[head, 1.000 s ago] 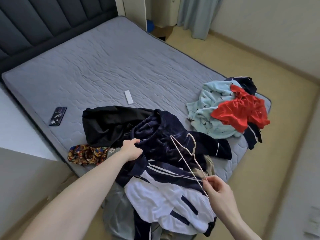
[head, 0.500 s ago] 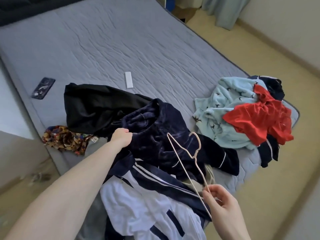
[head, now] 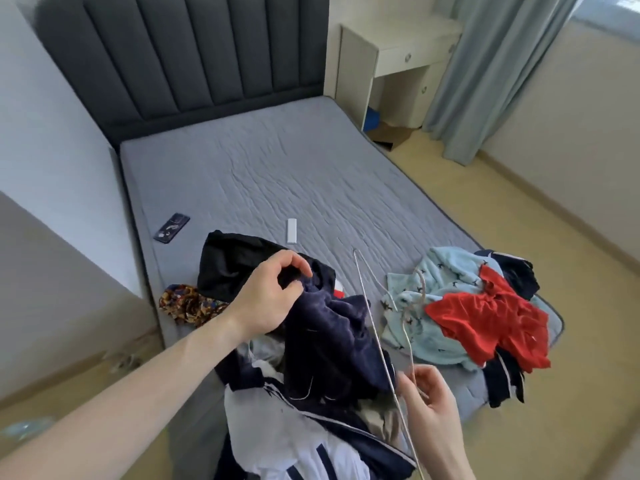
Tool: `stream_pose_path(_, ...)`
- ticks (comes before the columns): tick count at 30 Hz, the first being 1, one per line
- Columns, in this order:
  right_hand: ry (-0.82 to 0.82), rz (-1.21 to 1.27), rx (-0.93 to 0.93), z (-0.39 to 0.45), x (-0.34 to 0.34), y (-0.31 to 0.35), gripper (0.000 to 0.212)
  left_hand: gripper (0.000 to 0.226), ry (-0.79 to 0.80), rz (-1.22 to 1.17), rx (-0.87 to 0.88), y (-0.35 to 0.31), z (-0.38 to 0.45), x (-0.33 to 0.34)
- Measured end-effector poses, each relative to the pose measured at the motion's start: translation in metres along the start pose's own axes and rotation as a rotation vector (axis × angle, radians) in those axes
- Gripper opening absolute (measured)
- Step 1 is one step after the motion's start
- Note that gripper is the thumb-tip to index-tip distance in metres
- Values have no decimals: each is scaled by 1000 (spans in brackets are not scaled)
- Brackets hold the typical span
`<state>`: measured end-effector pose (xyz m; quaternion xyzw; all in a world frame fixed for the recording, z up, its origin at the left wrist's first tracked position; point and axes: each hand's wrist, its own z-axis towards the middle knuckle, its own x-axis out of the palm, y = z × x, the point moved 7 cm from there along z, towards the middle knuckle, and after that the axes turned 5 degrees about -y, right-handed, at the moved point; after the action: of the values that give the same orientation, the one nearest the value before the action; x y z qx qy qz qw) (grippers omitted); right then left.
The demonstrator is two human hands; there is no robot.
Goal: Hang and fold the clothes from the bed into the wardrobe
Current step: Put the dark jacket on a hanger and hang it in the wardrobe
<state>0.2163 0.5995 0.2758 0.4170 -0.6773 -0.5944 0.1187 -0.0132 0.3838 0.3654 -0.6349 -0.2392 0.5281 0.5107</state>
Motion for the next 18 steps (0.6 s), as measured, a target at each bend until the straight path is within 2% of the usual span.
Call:
stream_pose_path(4, 28, -13, -137, -20, -12, 58, 16, 47, -68, -99, 106, -90, -24, -50)
stream_pose_path(8, 34, 12, -239, -54, -16, 106, 18, 37, -200, -162, 261, -175, -60, -125)
stream_pose_path(10, 47, 26, -285, -77, -9, 126, 21, 40, -255, -153, 316, -203, -85, -163)
stream_pose_path(14, 116, 69, -292, -126, 23, 156, 43, 50, -257, -89, 386, -232, -156, -219)
stream_pose_path(18, 236, 42, -270, -190, 81, 173, 67, 50, -248, -36, 402, -223, -238, -262)
